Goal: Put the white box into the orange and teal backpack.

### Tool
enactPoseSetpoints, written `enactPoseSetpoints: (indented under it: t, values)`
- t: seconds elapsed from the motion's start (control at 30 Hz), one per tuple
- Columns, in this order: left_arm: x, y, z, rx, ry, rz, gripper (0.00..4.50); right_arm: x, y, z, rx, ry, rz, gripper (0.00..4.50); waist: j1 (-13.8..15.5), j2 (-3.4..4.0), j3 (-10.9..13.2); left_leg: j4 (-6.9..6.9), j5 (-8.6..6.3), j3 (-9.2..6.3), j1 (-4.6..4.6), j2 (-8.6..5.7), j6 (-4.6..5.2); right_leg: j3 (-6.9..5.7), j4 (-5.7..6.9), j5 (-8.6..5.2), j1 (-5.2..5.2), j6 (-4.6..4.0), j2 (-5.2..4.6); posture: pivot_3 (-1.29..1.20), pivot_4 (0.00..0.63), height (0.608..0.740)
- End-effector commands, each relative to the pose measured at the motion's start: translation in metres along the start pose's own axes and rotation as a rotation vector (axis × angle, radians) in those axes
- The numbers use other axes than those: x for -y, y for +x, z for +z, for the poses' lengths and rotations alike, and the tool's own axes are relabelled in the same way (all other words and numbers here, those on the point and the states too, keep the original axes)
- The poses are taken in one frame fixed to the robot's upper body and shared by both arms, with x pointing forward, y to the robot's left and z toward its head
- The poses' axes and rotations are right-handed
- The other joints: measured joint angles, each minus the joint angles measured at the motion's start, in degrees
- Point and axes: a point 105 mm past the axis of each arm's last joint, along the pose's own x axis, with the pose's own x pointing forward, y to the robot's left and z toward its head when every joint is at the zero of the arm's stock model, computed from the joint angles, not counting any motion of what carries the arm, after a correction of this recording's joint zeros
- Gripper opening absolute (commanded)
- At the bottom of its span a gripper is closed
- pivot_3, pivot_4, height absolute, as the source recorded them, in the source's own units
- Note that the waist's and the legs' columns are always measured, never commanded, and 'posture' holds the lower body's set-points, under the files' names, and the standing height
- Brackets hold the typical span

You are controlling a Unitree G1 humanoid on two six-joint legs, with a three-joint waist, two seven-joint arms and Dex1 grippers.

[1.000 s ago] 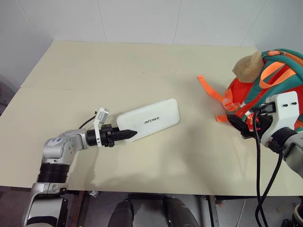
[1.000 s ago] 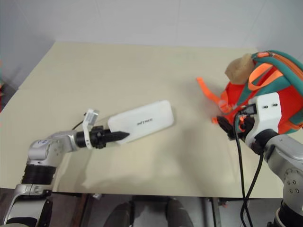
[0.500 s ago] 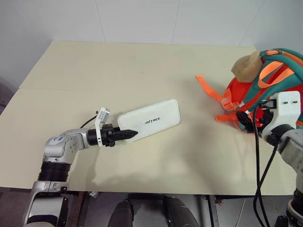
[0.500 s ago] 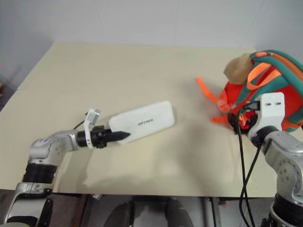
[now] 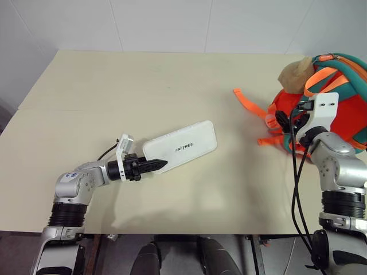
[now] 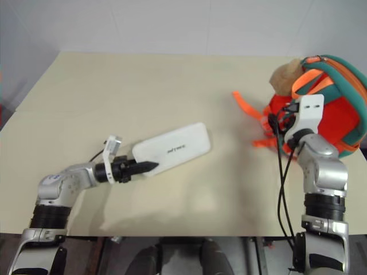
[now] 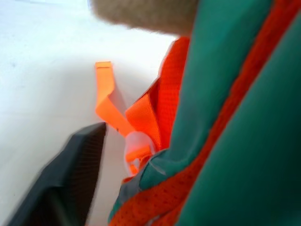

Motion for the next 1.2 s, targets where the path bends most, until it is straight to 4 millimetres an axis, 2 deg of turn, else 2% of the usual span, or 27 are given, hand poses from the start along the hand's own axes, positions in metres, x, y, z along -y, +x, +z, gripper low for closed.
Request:
enactPoseSetpoints:
  t: [0.03,0.13,0.23,0.3,0.43,0.6,0.67,0.73,0.8,0.93,1.03,1.13,1.2]
  values:
    - [0.008,-0.003,0.017,0.068,0.066,-0.013,1.41,-0.004,0.004,0.008,0.055,-0.016,0.027,2.60,-0.03,0.00,0.00,0.00,0.01,0.00,0.00,0.00,-0.01,0.00,0.02,0.00,-0.01,0.00,0.00,0.00,0.150,0.740]
    - [0.006,-0.009,0.016,0.080,0.071,0.012,1.41,-0.014,0.006,0.010,0.084,-0.007,0.068,1.63,-0.13,0.00,0.00,0.02,0.03,0.00,0.01,0.00,-0.04,0.01,0.12,0.00,-0.03,0.00,0.00,0.00,0.150,0.740]
    - [0.004,-0.016,0.017,0.098,0.078,0.042,1.41,-0.032,0.006,0.015,0.119,0.009,0.159,0.64,-0.46,0.00,0.00,0.03,0.06,0.00,0.04,0.00,-0.09,0.02,0.24,0.00,-0.05,0.00,0.01,0.00,0.150,0.740]
    - [0.002,-0.019,0.018,0.105,0.084,0.060,1.41,-0.039,0.007,0.016,0.127,0.026,0.197,0.25,-0.69,0.00,0.00,0.03,0.11,-0.02,0.05,-0.01,-0.09,0.01,0.32,0.00,-0.06,0.00,0.02,0.00,0.150,0.740]
    - [-0.006,-0.032,0.025,0.130,0.106,0.114,1.41,-0.077,0.001,0.037,0.201,0.104,0.407,0.22,-1.57,0.00,0.00,0.06,0.16,-0.04,0.09,-0.02,-0.10,0.02,0.46,0.01,-0.06,-0.01,0.04,0.00,0.150,0.740]
    - [-0.013,-0.044,0.031,0.151,0.125,0.164,1.41,-0.122,-0.022,0.059,0.239,0.208,0.703,0.22,-2.26,0.02,0.01,0.05,0.17,-0.04,0.09,0.02,-0.12,0.04,0.75,-0.04,-0.26,-0.09,0.09,0.00,0.150,0.740]
    - [-0.015,-0.048,0.032,0.160,0.130,0.185,1.41,-0.141,-0.039,0.069,0.240,0.252,0.854,0.22,-2.27,0.03,0.02,0.05,0.17,-0.07,0.07,0.04,-0.12,0.01,0.80,-0.07,-0.29,-0.15,0.10,0.00,0.150,0.740]
    - [-0.019,-0.055,0.033,0.177,0.128,0.218,1.41,-0.164,-0.068,0.079,0.218,0.297,1.068,0.22,-2.29,0.04,0.03,0.04,0.17,-0.07,-0.02,0.04,-0.13,0.03,0.86,-0.07,-0.42,-0.15,0.10,0.00,0.150,0.740]
    - [-0.023,-0.062,0.031,0.186,0.123,0.248,1.41,-0.177,-0.096,0.087,0.171,0.349,1.249,0.22,-2.42,0.05,0.03,0.00,0.17,-0.07,-0.05,0.07,-0.13,0.02,0.87,-0.10,-0.47,-0.20,0.10,0.00,0.150,0.740]
    - [-0.031,-0.077,0.026,0.183,0.139,0.308,1.41,-0.181,-0.140,0.094,0.041,0.414,1.497,0.22,-2.10,0.04,0.04,-0.08,0.16,-0.14,-0.07,0.11,-0.14,-0.06,0.84,-0.16,-0.48,-0.29,0.10,0.00,0.150,0.740]
    - [-0.030,-0.092,0.032,0.234,0.168,0.332,1.41,-0.174,-0.168,0.094,-0.095,0.438,1.634,0.22,-1.33,0.02,0.05,-0.06,0.16,-0.15,-0.10,0.08,-0.14,-0.08,0.79,-0.16,-0.48,-0.30,0.05,0.00,0.150,0.740]
    - [-0.023,-0.101,0.034,0.274,0.207,0.319,1.41,-0.161,-0.181,0.087,-0.243,0.441,1.664,0.22,-0.94,0.01,0.05,-0.06,0.15,-0.14,-0.14,0.07,-0.13,-0.10,0.67,-0.18,-0.48,-0.32,0.00,0.00,0.150,0.740]
    - [-0.016,-0.106,0.034,0.298,0.217,0.299,1.41,-0.148,-0.179,0.080,-0.319,0.438,1.605,0.22,-0.62,0.01,0.05,-0.07,0.15,-0.13,-0.15,0.06,-0.11,-0.11,0.62,-0.19,-0.47,-0.33,0.00,0.00,0.150,0.740]
